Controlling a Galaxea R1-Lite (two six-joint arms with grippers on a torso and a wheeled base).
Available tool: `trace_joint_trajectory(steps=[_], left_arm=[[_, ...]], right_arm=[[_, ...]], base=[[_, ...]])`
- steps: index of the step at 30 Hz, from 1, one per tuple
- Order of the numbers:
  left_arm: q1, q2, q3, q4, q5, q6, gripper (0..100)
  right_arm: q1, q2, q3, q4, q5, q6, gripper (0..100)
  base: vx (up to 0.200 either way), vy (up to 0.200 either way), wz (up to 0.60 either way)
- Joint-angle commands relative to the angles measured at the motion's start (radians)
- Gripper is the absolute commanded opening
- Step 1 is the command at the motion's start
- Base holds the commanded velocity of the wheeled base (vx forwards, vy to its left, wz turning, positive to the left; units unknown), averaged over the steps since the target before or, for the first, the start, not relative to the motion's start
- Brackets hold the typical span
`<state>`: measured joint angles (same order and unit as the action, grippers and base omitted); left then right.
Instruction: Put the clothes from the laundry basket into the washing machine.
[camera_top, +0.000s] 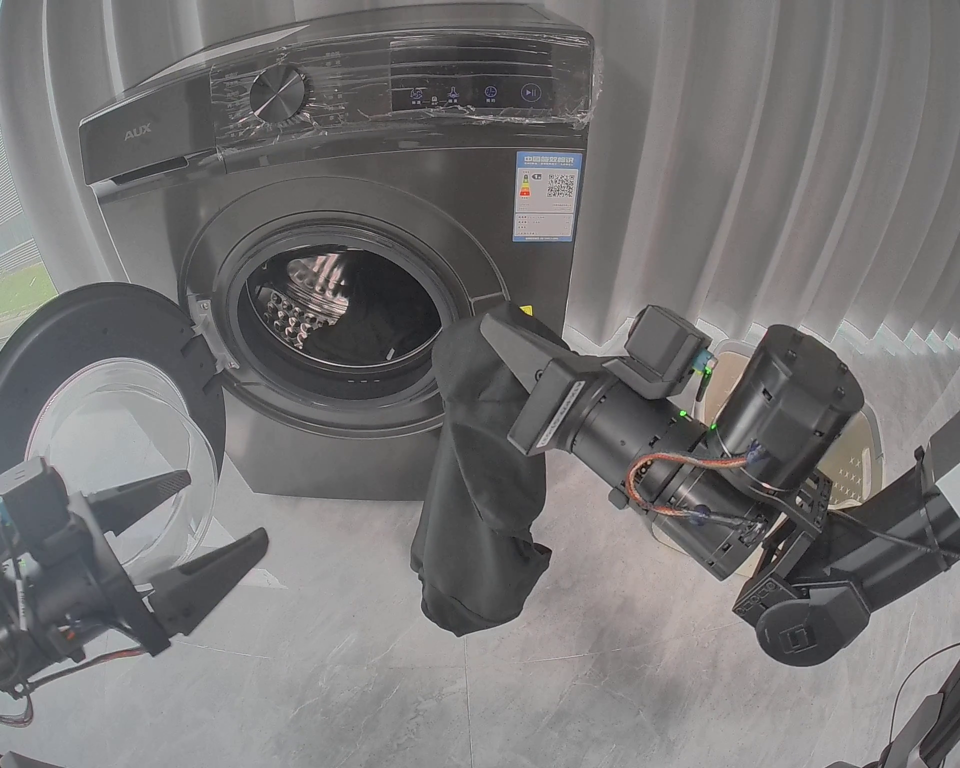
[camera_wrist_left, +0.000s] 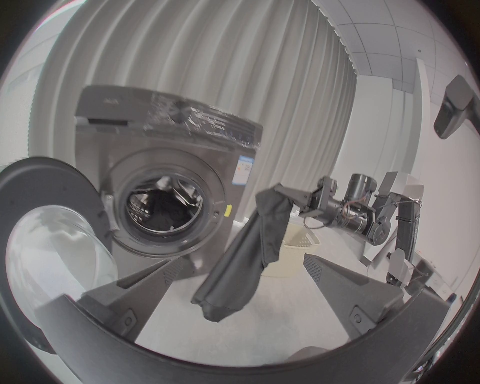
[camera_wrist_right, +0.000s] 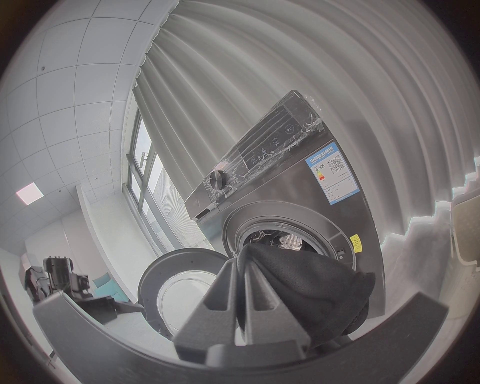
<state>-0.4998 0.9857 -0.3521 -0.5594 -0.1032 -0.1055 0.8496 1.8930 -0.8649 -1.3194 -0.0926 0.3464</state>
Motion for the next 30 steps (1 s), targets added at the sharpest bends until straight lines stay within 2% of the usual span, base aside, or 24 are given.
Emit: trace_joint_trajectory(steps=[1,2,4,9,11,17,21,24,26,27,30], left_arm=[[-0.079,0.231,-0.008,-0.067,-0.001,-0.036,100],[-0.079,0.231,-0.008,-0.067,-0.001,-0.036,100],[-0.085,0.289,-0.022,-0.099,-0.001,-0.054,100],[-0.148,0.384,-0.053,-0.183,0.003,-0.152,100],[-0.18,0.409,-0.057,-0.197,0.003,-0.172,100],[-0.201,0.49,-0.1,-0.201,0.005,-0.192,100],[-0.227,0.573,-0.117,-0.252,0.003,-0.201,100],[-0.255,0.637,-0.126,-0.329,0.003,-0.212,100],[-0.258,0.643,-0.126,-0.336,0.003,-0.215,100],[-0.275,0.705,-0.13,-0.415,0.003,-0.241,100],[-0.275,0.78,-0.137,-0.491,0.003,-0.243,100]], right_arm=[[-0.001,0.012,-0.029,0.009,-0.003,0.005,0],[-0.001,0.014,-0.029,0.009,-0.003,0.005,0],[-0.001,0.02,-0.029,0.008,-0.001,0.006,0],[-0.001,0.023,-0.029,0.008,-0.003,0.023,0],[-0.001,0.023,-0.029,0.008,-0.003,0.023,0],[-0.001,0.023,-0.029,0.005,-0.003,0.023,0],[-0.001,0.023,-0.029,0.002,-0.003,0.023,0],[-0.001,0.023,-0.029,0.0,-0.003,0.023,0],[-0.001,0.023,-0.029,0.0,-0.003,0.023,0],[-0.001,0.023,-0.028,-0.001,-0.003,0.025,0],[0.0,0.023,-0.028,-0.001,-0.003,0.023,0]], base=[[0.0,0.0,0.0],[0.0,0.0,0.0],[0.0,0.0,0.0],[0.0,0.0,0.0],[0.0,0.0,0.0],[0.0,0.0,0.0],[0.0,0.0,0.0],[0.0,0.0,0.0],[0.0,0.0,0.0],[0.0,0.0,0.0],[0.0,0.0,0.0]])
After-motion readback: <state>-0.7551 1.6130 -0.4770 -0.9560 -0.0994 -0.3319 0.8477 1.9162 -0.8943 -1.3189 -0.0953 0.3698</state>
